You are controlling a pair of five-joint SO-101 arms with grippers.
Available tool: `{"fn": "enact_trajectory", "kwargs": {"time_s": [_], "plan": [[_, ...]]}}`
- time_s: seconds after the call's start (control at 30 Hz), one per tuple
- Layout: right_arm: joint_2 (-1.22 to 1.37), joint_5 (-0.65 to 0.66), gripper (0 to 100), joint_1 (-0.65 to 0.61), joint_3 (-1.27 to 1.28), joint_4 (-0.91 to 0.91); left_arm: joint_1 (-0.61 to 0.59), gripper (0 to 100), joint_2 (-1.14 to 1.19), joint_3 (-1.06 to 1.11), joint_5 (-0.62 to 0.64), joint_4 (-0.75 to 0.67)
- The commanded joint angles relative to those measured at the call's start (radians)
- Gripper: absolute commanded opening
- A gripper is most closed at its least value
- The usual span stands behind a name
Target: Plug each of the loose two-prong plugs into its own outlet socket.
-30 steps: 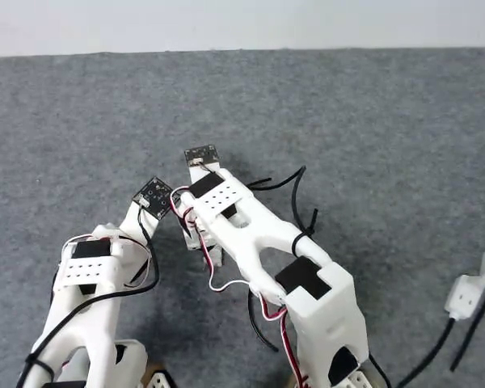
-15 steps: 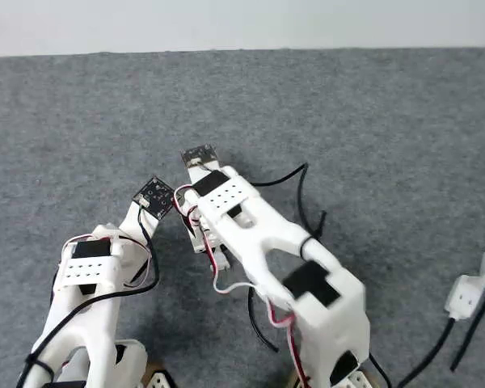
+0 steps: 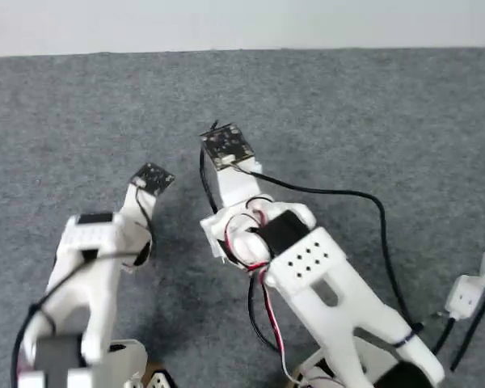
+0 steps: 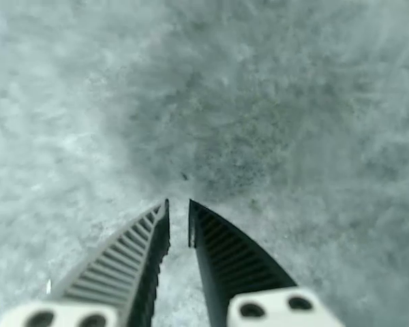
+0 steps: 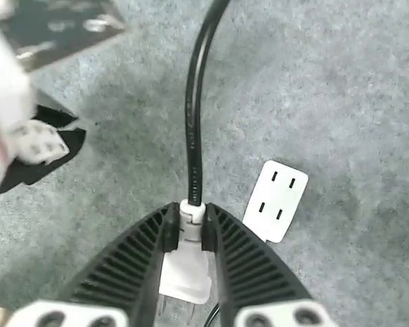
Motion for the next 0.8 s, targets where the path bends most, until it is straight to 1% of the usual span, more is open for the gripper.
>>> {"fn": "enact_trajectory", "kwargs": {"time_s": [0.0,0.1,0.2,0.27,0.33,0.5,0.6,0.77], "plan": [[-0.056,0.012,0.8,-0.001,-0.008,-0.021,-0.003,4,0.155,-0.186,-0.069,0.124],[-0.054,0.012,0.8,-0.047,0.009,-0.027,0.015,4,0.176,-0.205,-0.152,0.169],[-0.054,0.014,0.8,-0.088,0.055,-0.082,0.044,4,0.133,-0.151,-0.203,0.166],[-0.053,0.014,0.8,-0.101,0.081,-0.116,0.055,4,0.074,-0.093,-0.235,0.137],[-0.053,0.014,0.8,-0.101,0.094,-0.130,0.057,4,-0.005,-0.024,-0.245,0.101],[-0.053,0.012,0.8,-0.116,0.095,-0.131,0.117,4,-0.203,0.157,-0.250,0.014],[-0.053,0.012,0.8,-0.116,0.095,-0.131,0.123,4,-0.288,0.223,-0.295,0.006],[-0.053,0.014,0.8,-0.114,0.095,-0.131,0.146,4,-0.399,0.305,-0.330,0.003]]}}
